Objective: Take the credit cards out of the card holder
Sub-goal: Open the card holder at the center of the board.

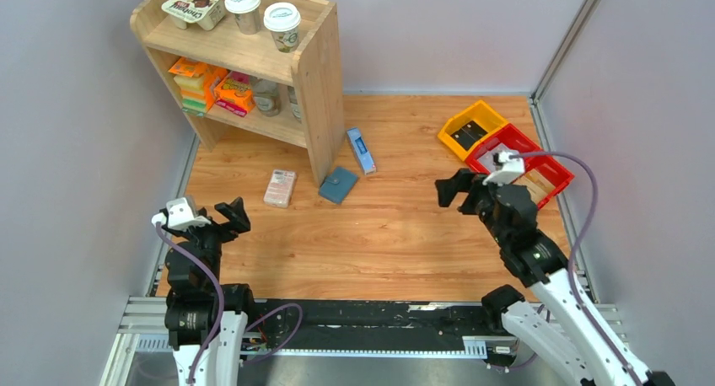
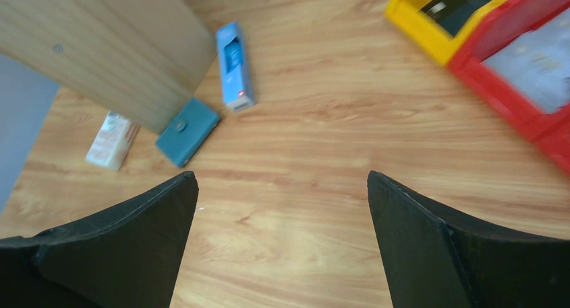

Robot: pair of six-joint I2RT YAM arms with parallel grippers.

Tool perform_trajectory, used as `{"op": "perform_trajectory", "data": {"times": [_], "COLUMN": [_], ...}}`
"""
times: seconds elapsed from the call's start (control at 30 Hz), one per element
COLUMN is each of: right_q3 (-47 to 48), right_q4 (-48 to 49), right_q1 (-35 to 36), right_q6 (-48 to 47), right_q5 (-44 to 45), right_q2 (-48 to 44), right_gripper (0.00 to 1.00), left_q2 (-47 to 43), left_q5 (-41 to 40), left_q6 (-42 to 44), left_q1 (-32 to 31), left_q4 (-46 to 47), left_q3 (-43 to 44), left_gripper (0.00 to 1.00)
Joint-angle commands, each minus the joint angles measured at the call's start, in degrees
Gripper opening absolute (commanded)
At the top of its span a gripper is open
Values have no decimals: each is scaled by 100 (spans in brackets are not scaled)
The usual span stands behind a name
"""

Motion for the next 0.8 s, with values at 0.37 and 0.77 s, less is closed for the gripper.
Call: {"op": "perform_trajectory", "data": {"times": [0.37,0.77], "right_q3": [203,1469], "right_q4": [3221,4164], "right_q1": [775,1250], "right_q6": [2584,4237], "right_q5": [-2134,-2109], "right_q2": [4536,7244], "right_gripper": [93,66], "left_q2": [18,27], "left_q5": [363,363], "left_q6": [-189,-233], "left_q1": [-24,-85], "left_q4": [-230,-204], "left_q3": [123,97], "left_gripper": [100,100]}}
